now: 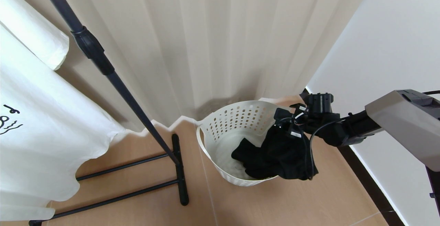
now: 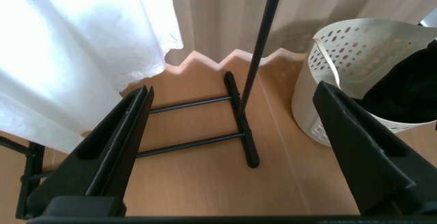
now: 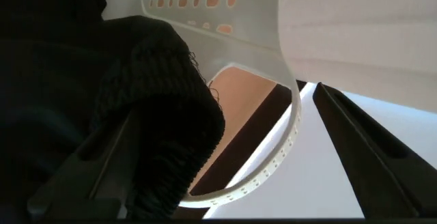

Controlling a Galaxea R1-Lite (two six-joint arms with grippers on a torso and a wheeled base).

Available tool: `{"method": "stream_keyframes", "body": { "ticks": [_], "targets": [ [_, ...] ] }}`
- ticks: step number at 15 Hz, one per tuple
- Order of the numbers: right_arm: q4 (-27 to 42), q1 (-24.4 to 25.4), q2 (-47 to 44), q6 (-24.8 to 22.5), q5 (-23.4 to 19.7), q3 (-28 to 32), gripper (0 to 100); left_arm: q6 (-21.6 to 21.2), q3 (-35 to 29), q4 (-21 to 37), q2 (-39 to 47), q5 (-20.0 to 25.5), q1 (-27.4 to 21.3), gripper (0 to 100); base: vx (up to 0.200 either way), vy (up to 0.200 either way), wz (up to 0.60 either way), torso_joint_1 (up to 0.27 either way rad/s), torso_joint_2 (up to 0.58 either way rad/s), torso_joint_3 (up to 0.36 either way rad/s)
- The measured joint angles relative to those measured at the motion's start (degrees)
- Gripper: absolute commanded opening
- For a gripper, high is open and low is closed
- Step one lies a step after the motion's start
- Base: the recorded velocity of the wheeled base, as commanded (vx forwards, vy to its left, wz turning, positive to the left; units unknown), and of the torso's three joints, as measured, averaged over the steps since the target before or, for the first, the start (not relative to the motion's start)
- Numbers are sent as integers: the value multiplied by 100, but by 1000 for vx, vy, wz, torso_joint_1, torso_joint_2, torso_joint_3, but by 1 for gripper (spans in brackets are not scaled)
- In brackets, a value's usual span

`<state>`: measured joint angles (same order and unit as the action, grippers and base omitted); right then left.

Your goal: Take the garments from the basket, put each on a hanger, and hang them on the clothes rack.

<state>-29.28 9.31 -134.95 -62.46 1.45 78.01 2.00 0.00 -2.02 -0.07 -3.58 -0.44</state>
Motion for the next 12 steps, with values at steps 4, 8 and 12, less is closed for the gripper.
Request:
{"method": "stream_keyframes", "body": {
  "ticks": [4,8,12],
  "targets": [
    [-17,16,-11,0,-1,-52,0,0,0,0,0,0,0,100,0,0,0,0,0,0],
    [-24,16,162,277,-12,-271,0,2,0,-2,0,2,0,100,0,0,0,0,0,0],
    [13,197,1042,1591,-11,-1169,0,2,0,0,0,0,0,100,0,0,0,0,0,0]
  ]
}}
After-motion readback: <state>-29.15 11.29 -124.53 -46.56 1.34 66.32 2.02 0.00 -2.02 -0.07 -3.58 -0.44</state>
